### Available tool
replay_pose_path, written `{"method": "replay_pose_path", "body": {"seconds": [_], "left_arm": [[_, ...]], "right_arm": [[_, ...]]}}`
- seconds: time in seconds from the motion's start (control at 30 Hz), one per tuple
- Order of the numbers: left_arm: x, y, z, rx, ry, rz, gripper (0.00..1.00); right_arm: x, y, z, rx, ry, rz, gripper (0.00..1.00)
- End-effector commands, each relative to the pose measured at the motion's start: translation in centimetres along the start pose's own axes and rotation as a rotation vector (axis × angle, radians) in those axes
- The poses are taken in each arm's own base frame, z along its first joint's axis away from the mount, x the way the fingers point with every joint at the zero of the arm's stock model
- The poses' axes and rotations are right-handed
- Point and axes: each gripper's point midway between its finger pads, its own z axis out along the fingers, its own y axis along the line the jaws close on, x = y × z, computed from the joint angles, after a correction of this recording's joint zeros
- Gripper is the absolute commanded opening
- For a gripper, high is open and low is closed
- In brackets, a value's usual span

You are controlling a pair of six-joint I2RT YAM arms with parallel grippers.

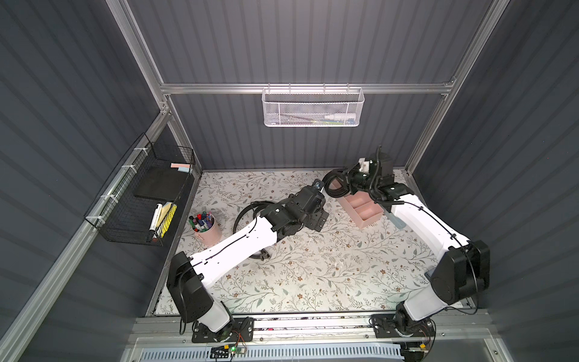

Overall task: Place the belts into the storage roll
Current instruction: Pick up the belt from the center of the board.

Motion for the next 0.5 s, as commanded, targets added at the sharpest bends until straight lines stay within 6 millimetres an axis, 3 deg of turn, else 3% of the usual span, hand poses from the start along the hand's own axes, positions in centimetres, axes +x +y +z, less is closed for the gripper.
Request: {"method": "replay_pose_path", "body": {"seconds": [0.0, 0.1, 0.23, 0.47], "left_arm": [[1.4, 0.5, -0.1, 0.013, 0.042, -0.041, 0.99], [1.5, 0.6, 0.2, 0.016, 0.049, -0.050, 1.00], [1.6, 0.4, 0.8, 0.025, 0.075, -0.044, 0.99], [1.8, -0.6, 2.3, 0.053, 0.131, -0.043, 1.00]], "right_arm": [[-1.8, 6.4, -4.3, -0.196, -0.076, -0.288, 0.00], [-2.8, 6.9, -7.0, -0.189, -0.117, -0.437, 0.00], [-4.2, 5.8, -9.9, -0.136, -0.171, -0.597, 0.00], [-8.3, 0.8, -13.2, 0.022, -0.259, -0.728, 0.00]]}}
